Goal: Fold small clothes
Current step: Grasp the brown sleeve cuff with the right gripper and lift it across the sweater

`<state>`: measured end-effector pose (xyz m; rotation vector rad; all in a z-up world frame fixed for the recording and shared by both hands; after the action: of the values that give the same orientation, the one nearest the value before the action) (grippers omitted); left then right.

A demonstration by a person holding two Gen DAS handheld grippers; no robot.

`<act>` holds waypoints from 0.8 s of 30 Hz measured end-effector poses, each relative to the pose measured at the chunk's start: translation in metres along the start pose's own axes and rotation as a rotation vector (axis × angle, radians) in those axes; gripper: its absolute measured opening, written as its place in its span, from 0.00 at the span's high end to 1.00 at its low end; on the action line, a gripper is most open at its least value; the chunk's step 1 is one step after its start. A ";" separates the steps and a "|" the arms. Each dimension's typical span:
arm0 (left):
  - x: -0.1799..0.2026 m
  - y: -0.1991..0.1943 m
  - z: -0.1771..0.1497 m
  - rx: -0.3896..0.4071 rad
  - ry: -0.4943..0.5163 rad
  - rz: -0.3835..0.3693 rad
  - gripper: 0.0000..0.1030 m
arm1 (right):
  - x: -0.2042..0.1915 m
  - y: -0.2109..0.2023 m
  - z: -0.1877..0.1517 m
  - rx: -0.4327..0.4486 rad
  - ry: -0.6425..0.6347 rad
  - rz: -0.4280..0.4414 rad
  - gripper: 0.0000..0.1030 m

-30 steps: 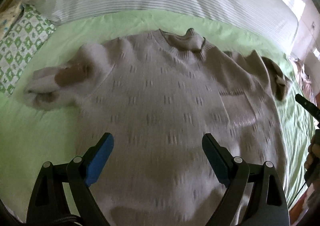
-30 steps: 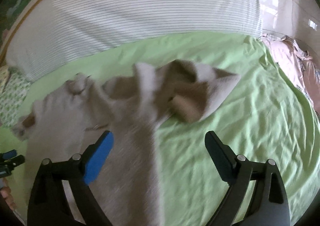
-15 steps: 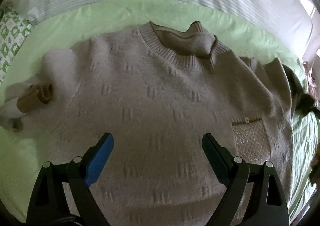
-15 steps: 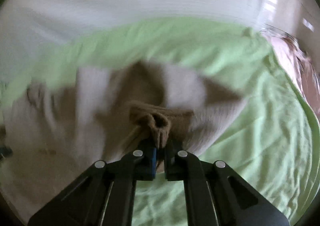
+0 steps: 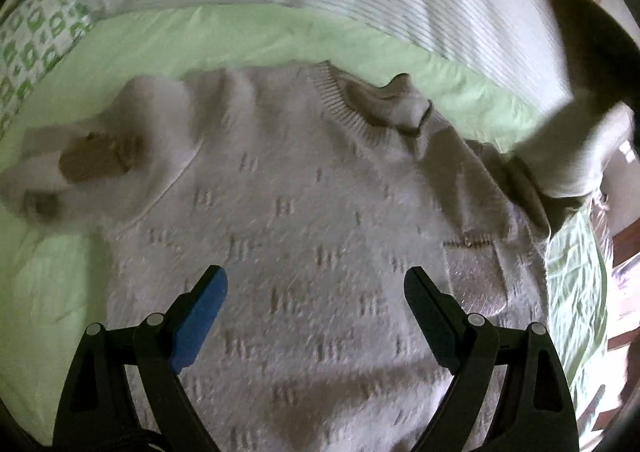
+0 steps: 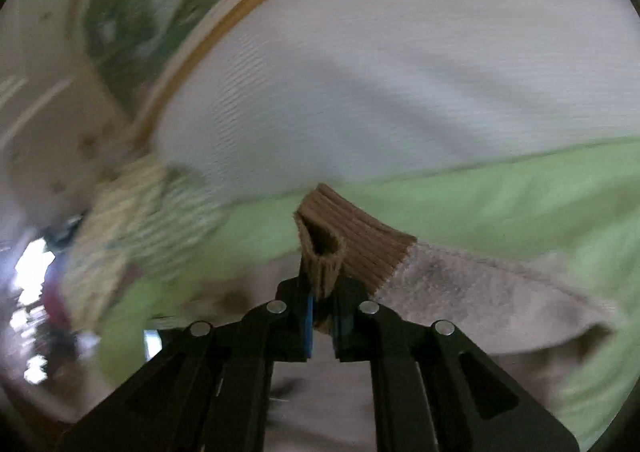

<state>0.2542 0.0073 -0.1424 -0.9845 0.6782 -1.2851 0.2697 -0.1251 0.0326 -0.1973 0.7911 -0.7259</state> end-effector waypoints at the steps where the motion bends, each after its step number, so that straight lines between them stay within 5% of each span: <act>1: -0.006 0.002 -0.004 -0.012 -0.016 0.002 0.12 | -0.017 0.024 -0.012 -0.051 0.028 0.061 0.79; 3: -0.016 0.005 -0.013 -0.035 -0.037 -0.004 0.12 | -0.029 0.049 -0.028 -0.108 0.061 0.105 0.37; 4: -0.019 0.008 -0.015 -0.049 -0.050 -0.009 0.12 | -0.032 0.056 -0.038 -0.124 0.079 0.116 0.35; 7: -0.024 0.021 -0.022 -0.101 -0.099 -0.042 0.12 | -0.018 0.044 -0.045 -0.099 0.114 0.105 0.35; 16: 0.002 0.066 -0.007 -0.209 -0.269 -0.156 0.10 | 0.107 -0.048 -0.039 0.041 0.261 -0.197 0.35; 24: 0.019 0.089 0.022 -0.294 -0.445 -0.133 0.04 | 0.133 -0.078 -0.038 0.105 0.263 -0.287 0.35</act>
<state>0.3178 -0.0069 -0.2095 -1.5221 0.4654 -1.0422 0.2658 -0.2672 -0.0380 -0.1227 0.9829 -1.0775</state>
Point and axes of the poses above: each gripper's, at about its wrist camera, not at the fingertips, and y roughly the way its jaws point, x to its right, z to its top, the point moved 10 cm from there along y, roughly the way its jaws point, and after that the axes turned 7 degrees about z, right-handed, at the moved point
